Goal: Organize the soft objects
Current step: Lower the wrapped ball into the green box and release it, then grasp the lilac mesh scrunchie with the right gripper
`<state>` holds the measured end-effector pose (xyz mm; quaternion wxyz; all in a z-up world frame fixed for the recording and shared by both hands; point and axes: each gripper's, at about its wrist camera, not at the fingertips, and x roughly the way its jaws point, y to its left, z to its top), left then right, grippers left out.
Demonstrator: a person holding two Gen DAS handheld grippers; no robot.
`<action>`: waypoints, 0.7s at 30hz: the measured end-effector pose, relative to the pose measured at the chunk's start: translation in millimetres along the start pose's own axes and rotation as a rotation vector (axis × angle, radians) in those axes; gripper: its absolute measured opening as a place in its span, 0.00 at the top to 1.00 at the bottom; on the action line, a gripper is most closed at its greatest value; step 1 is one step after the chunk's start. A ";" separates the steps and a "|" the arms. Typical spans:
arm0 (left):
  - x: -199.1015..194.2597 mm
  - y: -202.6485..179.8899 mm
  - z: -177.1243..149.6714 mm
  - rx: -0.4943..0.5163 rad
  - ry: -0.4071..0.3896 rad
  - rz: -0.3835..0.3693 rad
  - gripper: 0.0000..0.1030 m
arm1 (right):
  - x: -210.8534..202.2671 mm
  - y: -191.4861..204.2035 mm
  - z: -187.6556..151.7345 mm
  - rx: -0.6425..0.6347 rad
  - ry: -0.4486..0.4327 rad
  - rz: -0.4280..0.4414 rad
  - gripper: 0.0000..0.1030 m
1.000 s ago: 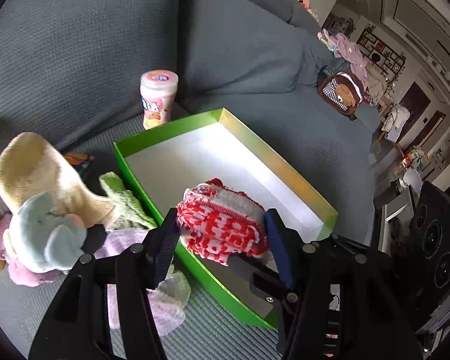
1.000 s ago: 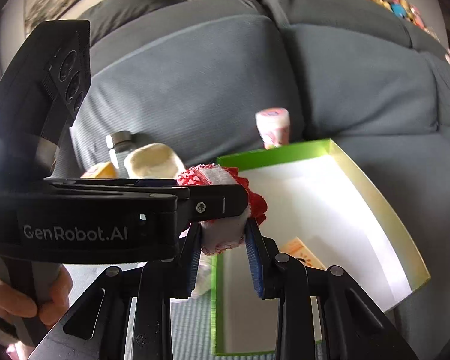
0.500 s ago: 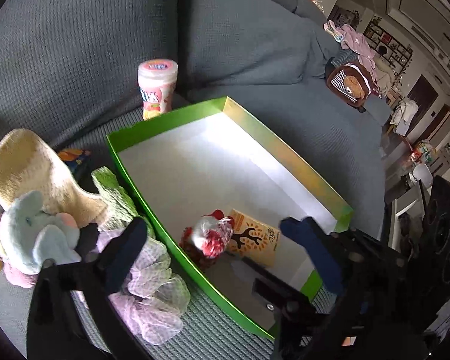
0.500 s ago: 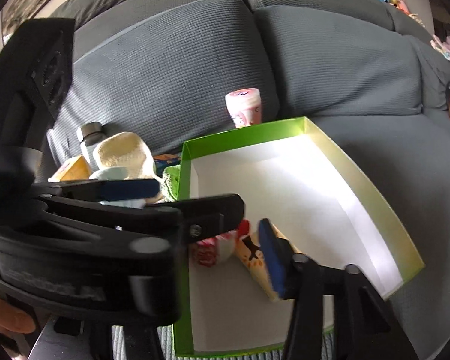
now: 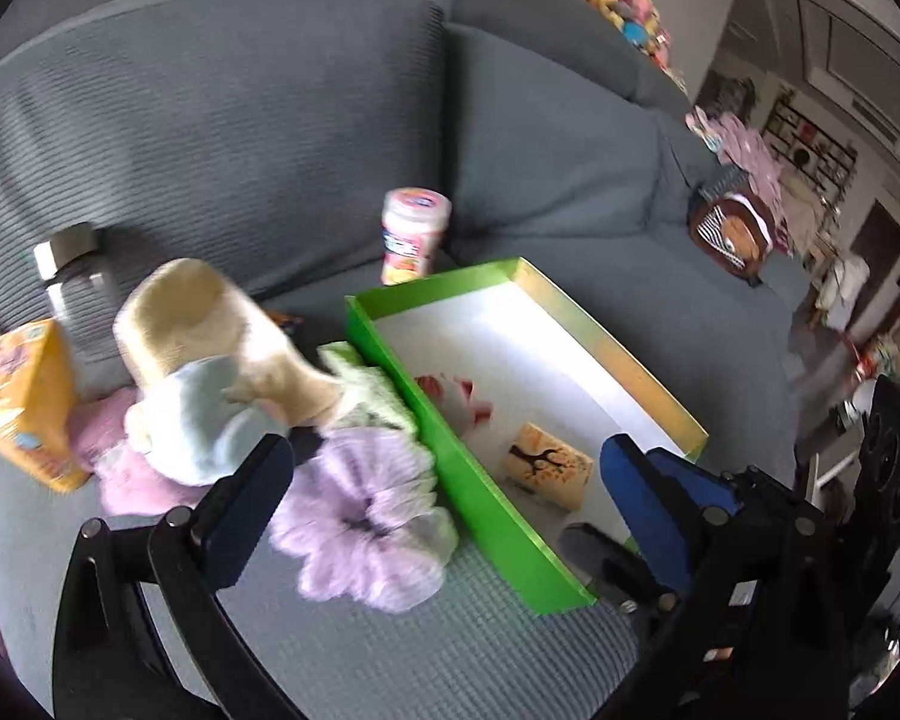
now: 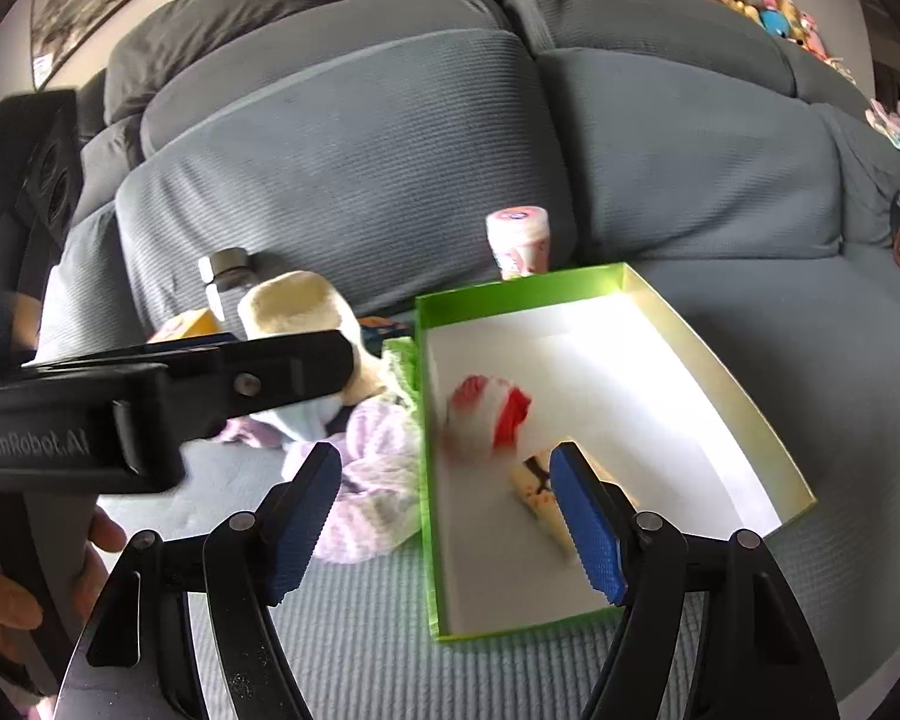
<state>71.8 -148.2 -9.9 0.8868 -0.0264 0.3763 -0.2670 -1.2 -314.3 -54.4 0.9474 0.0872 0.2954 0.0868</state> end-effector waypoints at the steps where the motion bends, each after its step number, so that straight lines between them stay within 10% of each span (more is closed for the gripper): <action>1: -8.1 4.4 -3.8 -0.009 -0.015 0.006 0.01 | -2.3 4.0 -0.6 -0.004 0.001 0.009 0.29; 10: -72.3 54.4 -45.4 -0.107 -0.112 0.123 0.01 | -8.8 54.7 -17.6 -0.132 0.026 0.137 0.29; 21: -71.1 116.2 -106.5 -0.321 0.019 0.096 0.01 | 40.6 109.8 -68.2 -0.290 0.156 0.140 0.29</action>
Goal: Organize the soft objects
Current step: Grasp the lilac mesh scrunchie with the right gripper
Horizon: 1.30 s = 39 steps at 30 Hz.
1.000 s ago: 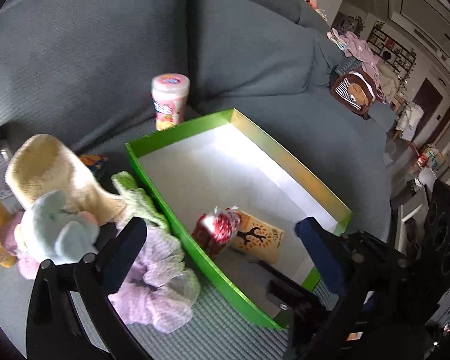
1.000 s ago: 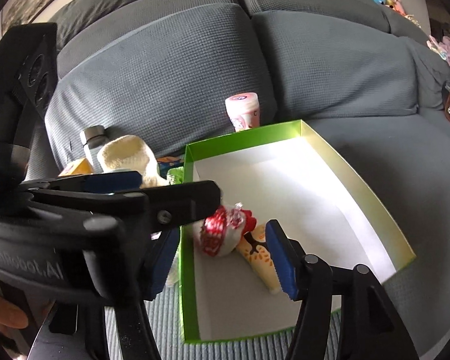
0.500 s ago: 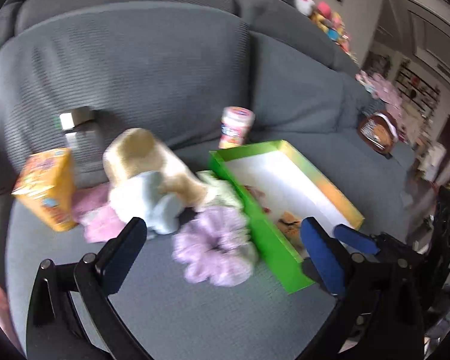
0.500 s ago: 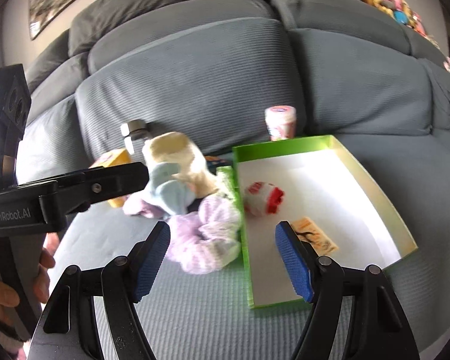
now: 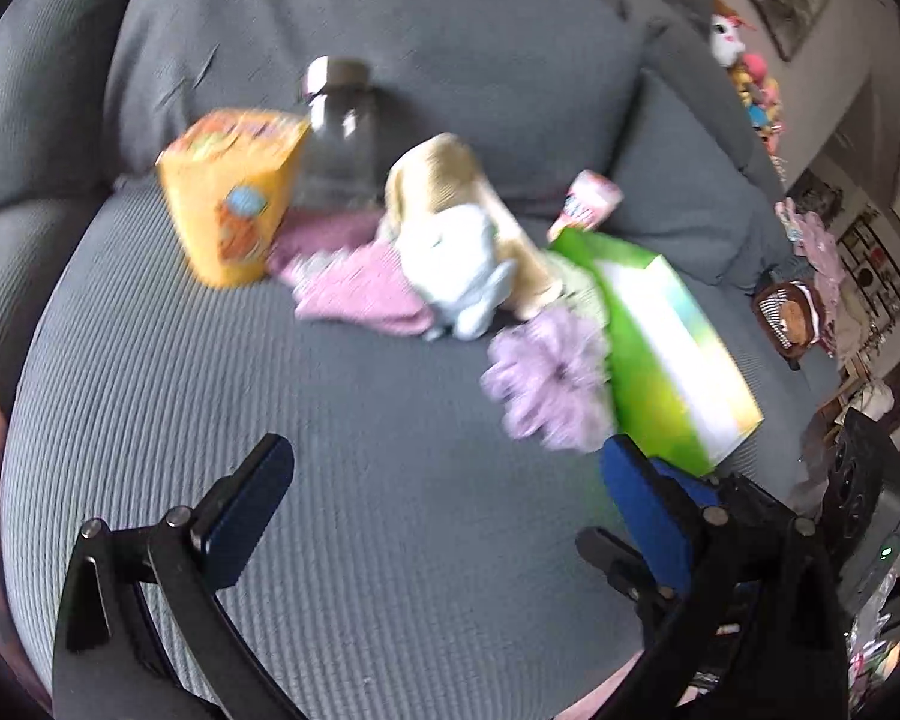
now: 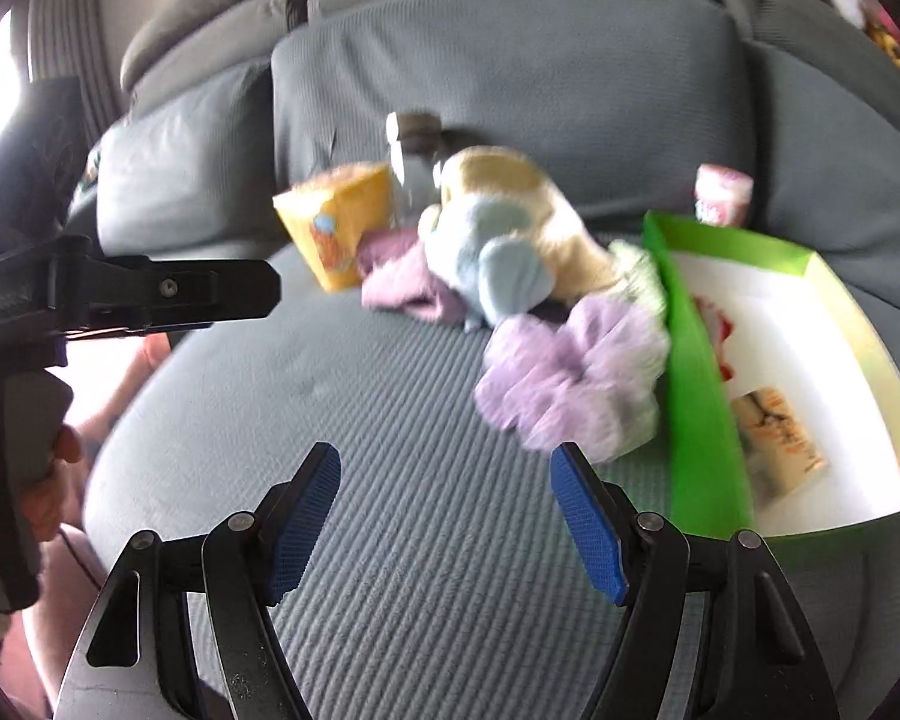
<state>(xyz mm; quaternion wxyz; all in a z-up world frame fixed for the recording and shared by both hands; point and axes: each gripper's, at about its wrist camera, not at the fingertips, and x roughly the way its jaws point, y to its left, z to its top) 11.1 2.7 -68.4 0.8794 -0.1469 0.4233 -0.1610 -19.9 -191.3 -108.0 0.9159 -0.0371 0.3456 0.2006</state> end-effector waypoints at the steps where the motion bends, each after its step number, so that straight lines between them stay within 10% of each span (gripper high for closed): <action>1: 0.9 3.9 -1.7 -0.002 0.002 0.017 0.01 | 6.9 3.8 0.4 -0.017 0.001 -0.028 0.29; 11: 2.0 42.7 -2.7 -0.056 -0.006 0.076 0.01 | 88.7 8.2 34.5 -0.077 0.094 -0.236 0.32; 15: 5.5 52.4 -0.5 -0.095 0.001 0.055 0.01 | 103.0 3.5 35.8 -0.081 0.145 -0.181 0.85; 18: 9.2 56.5 1.3 -0.121 0.011 0.017 0.01 | 88.8 6.2 35.5 -0.074 0.104 -0.036 0.91; 24: 16.5 52.2 1.2 -0.130 0.033 -0.052 0.01 | 35.6 41.4 19.7 -0.208 0.013 0.236 0.91; 26: 22.1 45.6 1.6 -0.093 0.043 -0.019 0.01 | 35.1 47.4 11.1 -0.236 0.061 0.245 0.89; 30: 46.1 33.2 -2.2 -0.001 0.128 0.044 0.01 | 37.7 40.2 -8.4 -0.217 0.128 0.200 0.52; 39: 72.7 6.1 -2.9 0.175 0.172 0.101 0.02 | 38.9 5.2 -16.3 -0.071 0.123 0.177 0.46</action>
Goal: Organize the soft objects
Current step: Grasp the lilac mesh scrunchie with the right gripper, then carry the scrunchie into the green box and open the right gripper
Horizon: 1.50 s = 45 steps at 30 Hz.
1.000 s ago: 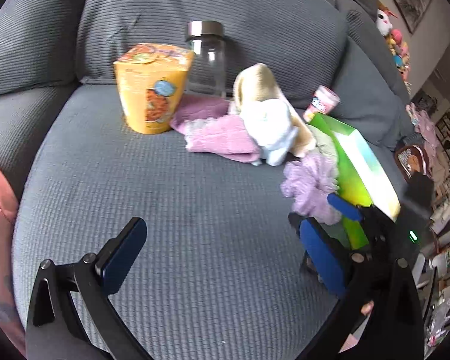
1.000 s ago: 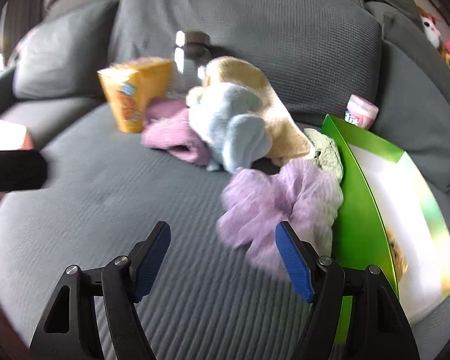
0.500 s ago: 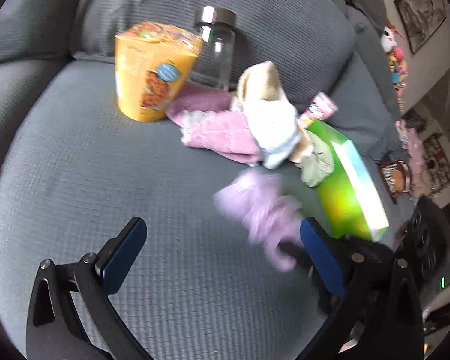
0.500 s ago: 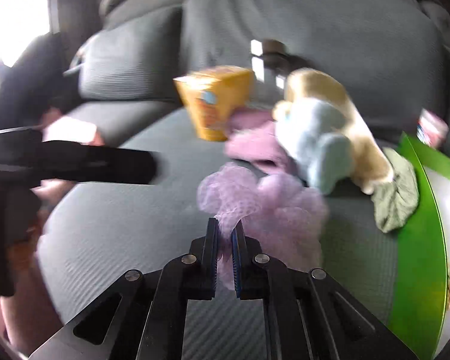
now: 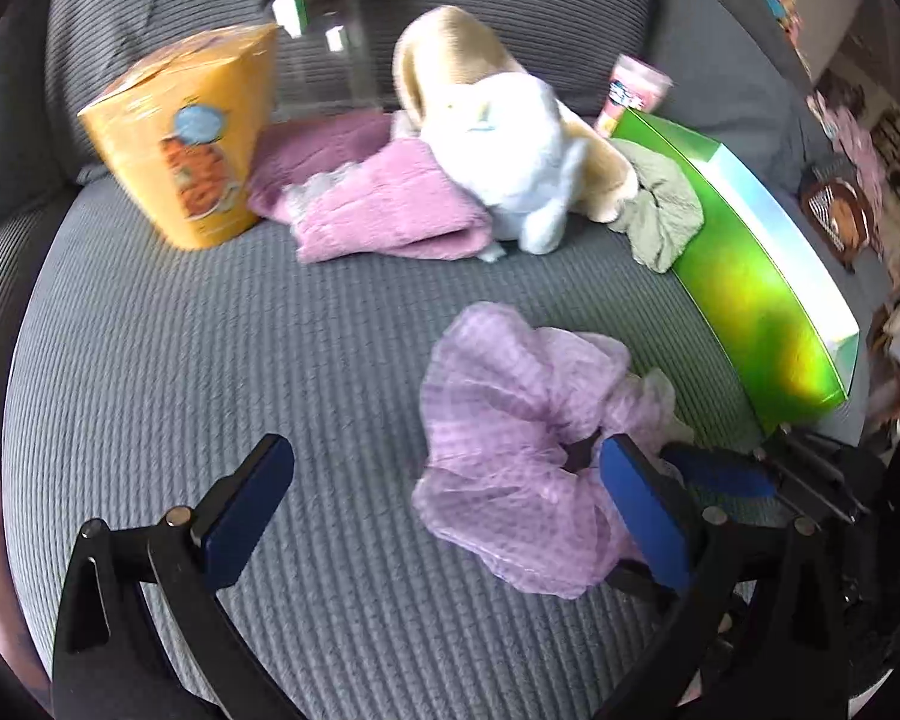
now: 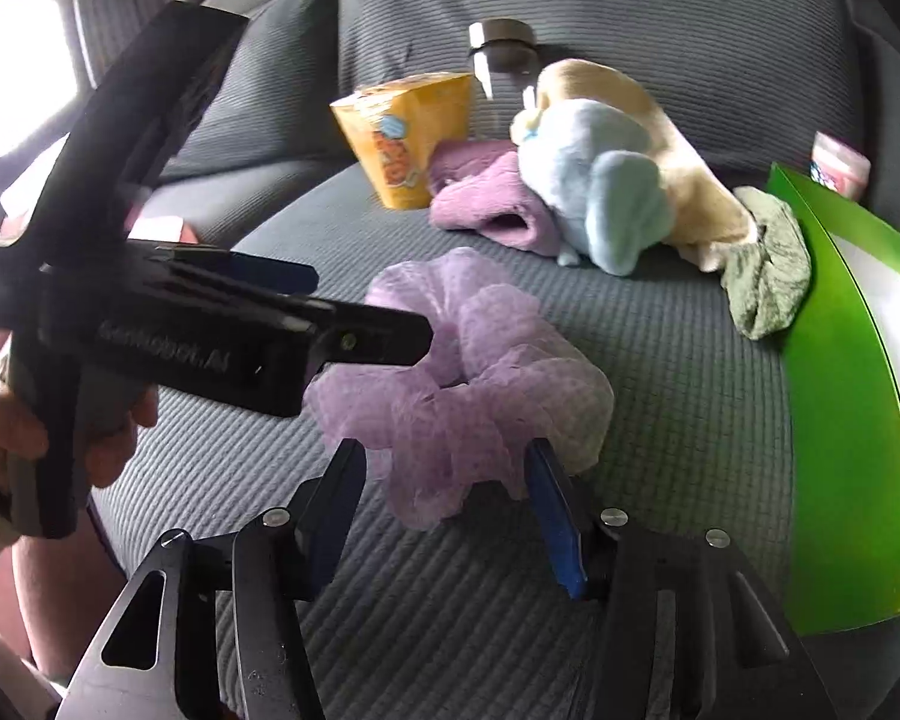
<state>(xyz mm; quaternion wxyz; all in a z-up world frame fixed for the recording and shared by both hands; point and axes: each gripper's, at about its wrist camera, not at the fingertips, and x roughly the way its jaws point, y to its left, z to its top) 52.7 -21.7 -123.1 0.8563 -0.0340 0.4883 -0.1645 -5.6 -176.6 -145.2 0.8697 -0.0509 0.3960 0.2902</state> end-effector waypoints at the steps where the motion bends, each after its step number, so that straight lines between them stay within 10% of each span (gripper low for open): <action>1: 3.7 -1.2 1.2 0.007 0.010 0.002 0.02 | 2.5 -2.3 -0.3 0.006 0.002 -0.006 0.46; 8: 18.1 -11.8 0.0 0.036 0.040 -0.022 0.24 | 12.1 -6.4 0.4 0.006 0.006 -0.018 0.46; 19: 27.3 -31.0 -1.8 0.058 0.048 -0.072 0.80 | 9.5 -7.8 0.1 0.026 -0.029 -0.013 0.87; 45: -49.1 -109.0 38.5 0.224 -0.198 -0.066 0.85 | -89.9 -21.8 15.5 0.107 -0.296 -0.107 0.88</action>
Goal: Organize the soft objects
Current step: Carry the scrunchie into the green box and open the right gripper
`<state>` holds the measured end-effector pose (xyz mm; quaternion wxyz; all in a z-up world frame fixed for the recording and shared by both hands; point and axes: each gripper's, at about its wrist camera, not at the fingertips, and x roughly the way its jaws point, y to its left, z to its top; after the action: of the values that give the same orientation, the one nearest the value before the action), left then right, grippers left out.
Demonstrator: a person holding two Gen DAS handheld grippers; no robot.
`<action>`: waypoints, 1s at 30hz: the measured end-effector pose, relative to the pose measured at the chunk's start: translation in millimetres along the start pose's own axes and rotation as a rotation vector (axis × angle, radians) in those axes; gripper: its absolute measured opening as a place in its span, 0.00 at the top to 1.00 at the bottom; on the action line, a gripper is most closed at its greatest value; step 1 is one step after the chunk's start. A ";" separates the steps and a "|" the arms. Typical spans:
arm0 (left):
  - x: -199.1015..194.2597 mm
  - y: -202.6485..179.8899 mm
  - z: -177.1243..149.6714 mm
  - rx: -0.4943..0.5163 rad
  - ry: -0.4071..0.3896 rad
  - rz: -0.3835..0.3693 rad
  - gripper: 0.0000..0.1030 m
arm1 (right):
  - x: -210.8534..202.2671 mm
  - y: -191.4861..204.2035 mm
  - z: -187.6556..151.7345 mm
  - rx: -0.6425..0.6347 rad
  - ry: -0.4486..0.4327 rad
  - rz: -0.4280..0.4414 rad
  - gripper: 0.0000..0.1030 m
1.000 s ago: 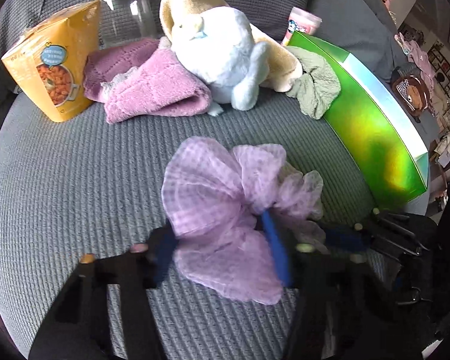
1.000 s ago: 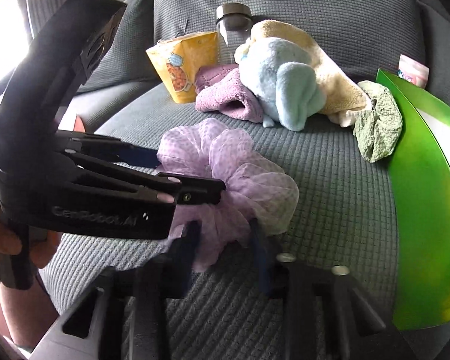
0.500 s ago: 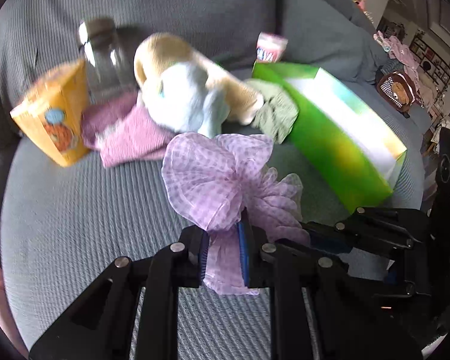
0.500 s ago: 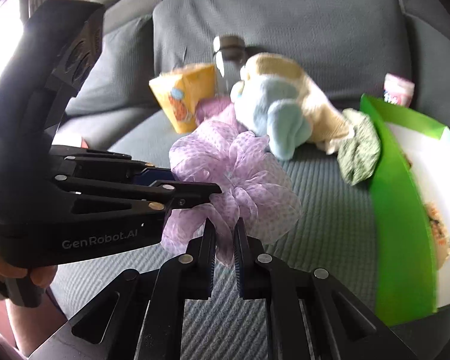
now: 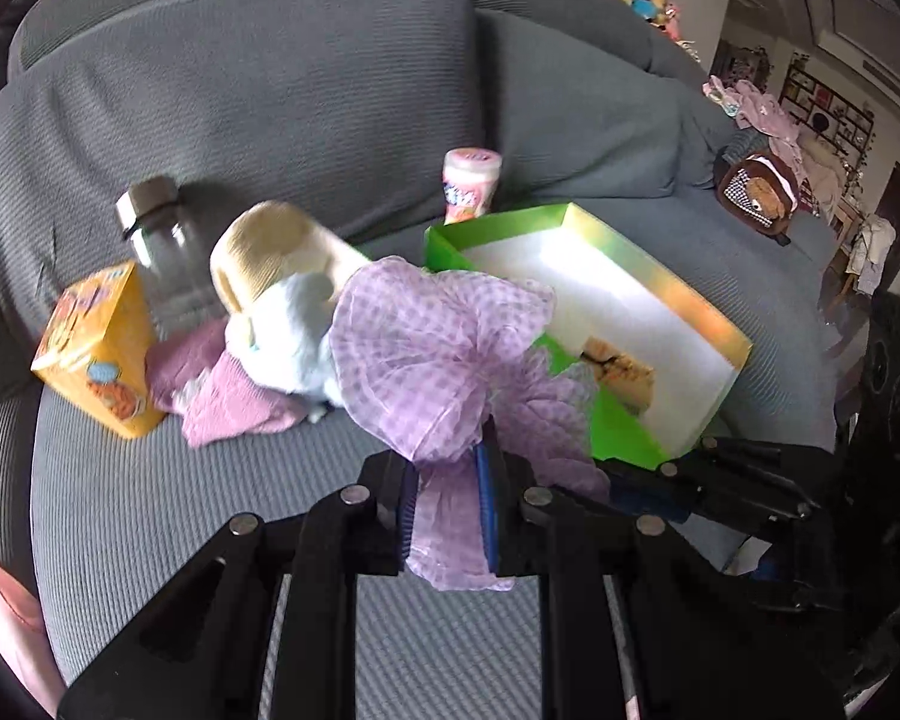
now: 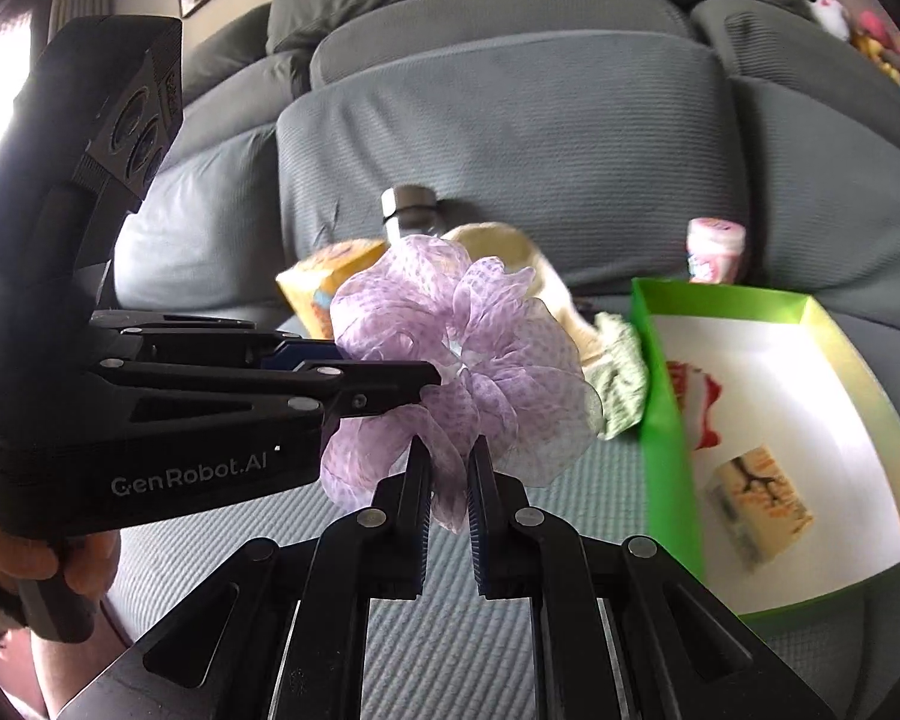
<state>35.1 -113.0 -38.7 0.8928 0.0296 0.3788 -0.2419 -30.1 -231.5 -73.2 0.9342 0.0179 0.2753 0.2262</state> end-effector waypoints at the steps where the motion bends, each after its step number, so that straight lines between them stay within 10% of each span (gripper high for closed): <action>1: 0.0 -3.8 3.1 0.009 -0.004 -0.001 0.85 | -1.0 -2.4 0.8 0.005 -0.004 -0.005 0.88; 30: 77.3 -91.3 68.1 0.155 0.029 -0.038 0.84 | -14.1 -108.3 13.0 0.206 -0.021 -0.181 0.88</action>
<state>84.7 -241.2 -31.8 0.8774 0.0951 0.3726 -0.2869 10.9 -333.6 -72.1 0.9469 0.0912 0.2876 0.1113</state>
